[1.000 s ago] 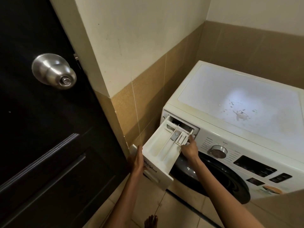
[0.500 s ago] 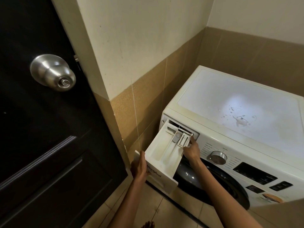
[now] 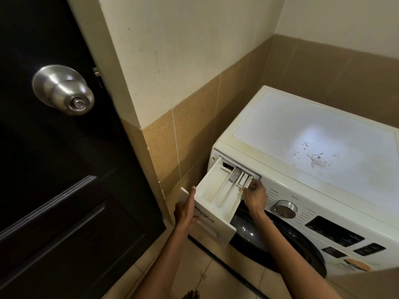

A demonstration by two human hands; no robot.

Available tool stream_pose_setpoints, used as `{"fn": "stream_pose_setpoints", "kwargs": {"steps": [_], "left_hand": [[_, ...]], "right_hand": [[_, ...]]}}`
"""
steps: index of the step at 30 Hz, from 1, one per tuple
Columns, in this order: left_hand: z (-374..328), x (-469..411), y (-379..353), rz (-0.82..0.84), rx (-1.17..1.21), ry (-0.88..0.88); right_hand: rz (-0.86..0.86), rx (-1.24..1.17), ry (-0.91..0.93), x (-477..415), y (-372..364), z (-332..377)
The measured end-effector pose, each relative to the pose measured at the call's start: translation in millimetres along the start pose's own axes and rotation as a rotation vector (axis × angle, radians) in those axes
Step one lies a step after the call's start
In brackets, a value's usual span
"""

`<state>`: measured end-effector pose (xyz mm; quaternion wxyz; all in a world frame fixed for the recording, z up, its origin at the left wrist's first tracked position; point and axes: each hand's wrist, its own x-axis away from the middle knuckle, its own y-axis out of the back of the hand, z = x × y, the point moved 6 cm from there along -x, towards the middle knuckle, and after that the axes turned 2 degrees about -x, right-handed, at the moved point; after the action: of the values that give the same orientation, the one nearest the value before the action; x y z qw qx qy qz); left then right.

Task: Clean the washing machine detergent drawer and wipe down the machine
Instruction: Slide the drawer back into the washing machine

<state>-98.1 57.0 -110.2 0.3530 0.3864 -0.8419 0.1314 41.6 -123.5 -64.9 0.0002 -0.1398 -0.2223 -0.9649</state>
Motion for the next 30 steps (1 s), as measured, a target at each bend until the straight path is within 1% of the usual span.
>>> {"fn": "stream_pose_setpoints", "kwargs": {"steps": [1,3,7,10,14,17,19,20,22,25,30], "left_hand": [[-1.7,0.3,-4.6,0.023,0.003,0.007],[-5.7,-0.2,-13.5,0.081,0.026,0.013],[-10.7,-5.3,-26.1,0.142,0.113,-0.006],[-14.1,-6.9,-32.6,0.158,0.157,0.003],[-14.8,-12.1,-33.2,0.151,0.178,0.028],[-14.3,-13.5,-32.0,0.158,0.197,0.017],[-12.2,-10.8,-31.8,0.157,0.206,0.007],[-10.5,-9.6,-32.2,0.155,0.203,0.000],[-7.4,-10.4,-33.7,0.154,0.193,-0.004],[-12.2,-15.9,-34.9,0.144,0.195,0.001],[-15.9,-16.5,-37.2,0.158,0.205,0.009]], "right_hand": [[-0.022,-0.025,-0.010,-0.4,3.2,-0.8],[-0.009,-0.044,-0.013,-2.1,6.0,-2.8],[0.068,0.004,0.032,-4.6,10.8,-2.1],[0.147,0.044,0.080,-2.1,12.5,2.5],[0.268,0.154,0.235,13.7,14.6,14.5],[0.440,0.311,0.360,30.8,4.7,17.3],[0.511,0.432,0.442,40.9,-5.1,14.6],[0.498,0.503,0.496,44.7,-7.9,14.1],[0.404,0.595,0.572,47.3,-8.5,14.5],[0.301,0.592,0.586,48.2,-10.6,16.4],[0.243,0.567,0.619,53.9,-17.9,19.9]]}}
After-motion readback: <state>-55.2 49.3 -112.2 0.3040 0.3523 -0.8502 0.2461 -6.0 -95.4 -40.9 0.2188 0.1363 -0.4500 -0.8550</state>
